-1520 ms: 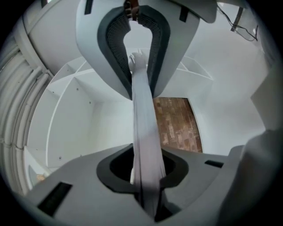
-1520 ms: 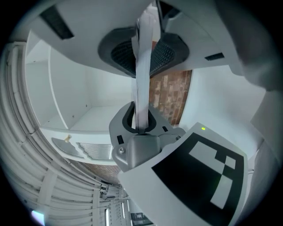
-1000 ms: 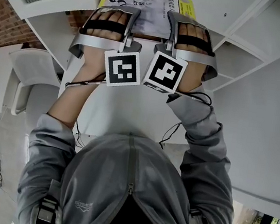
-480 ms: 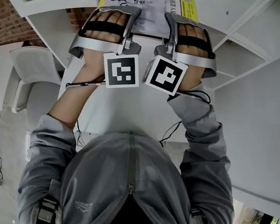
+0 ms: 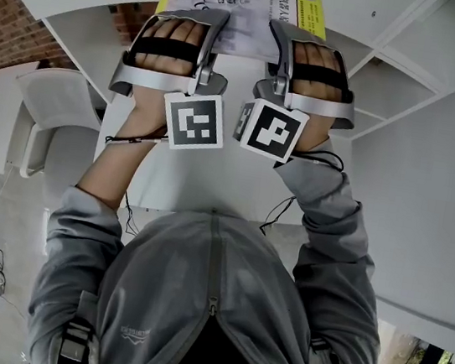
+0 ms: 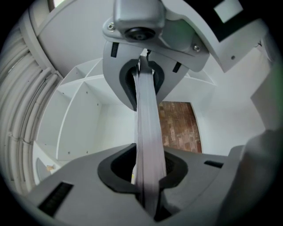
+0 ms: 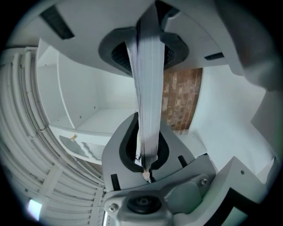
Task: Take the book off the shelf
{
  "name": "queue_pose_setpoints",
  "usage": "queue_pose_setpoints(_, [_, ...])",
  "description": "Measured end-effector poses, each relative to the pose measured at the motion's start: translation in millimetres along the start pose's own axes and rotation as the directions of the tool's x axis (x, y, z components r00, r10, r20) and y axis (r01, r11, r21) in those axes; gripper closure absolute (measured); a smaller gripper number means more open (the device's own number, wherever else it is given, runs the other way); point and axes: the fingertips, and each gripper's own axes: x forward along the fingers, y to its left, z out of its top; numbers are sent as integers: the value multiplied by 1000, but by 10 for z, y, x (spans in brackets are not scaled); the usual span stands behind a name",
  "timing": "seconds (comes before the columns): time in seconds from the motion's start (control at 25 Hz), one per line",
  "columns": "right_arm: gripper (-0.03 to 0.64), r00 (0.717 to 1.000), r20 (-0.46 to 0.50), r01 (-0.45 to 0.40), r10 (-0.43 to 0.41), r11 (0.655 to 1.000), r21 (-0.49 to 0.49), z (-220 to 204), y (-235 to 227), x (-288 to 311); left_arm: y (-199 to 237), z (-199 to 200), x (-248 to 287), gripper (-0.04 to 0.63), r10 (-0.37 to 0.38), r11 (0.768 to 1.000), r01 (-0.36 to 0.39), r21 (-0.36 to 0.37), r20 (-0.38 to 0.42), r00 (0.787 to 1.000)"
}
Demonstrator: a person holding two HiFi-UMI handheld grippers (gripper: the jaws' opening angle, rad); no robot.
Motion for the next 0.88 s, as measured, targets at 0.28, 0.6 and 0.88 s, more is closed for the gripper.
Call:
queue_pose_setpoints(0.28, [534, 999, 17, 27, -27, 1000, 4, 54, -40, -156, 48, 1, -163, 522, 30, 1000, -30, 8, 1, 1000])
queue_pose_setpoints(0.6, [535, 999, 21, 32, -32, 999, 13, 96, -56, -345, 72, 26, -352, 522, 40, 999, -40, 16, 7, 999])
queue_pose_setpoints(0.88, [535, 999, 23, 39, -39, 999, 13, 125, -63, -516, 85, 55, -522, 522, 56, 998, -56, 16, 14, 998])
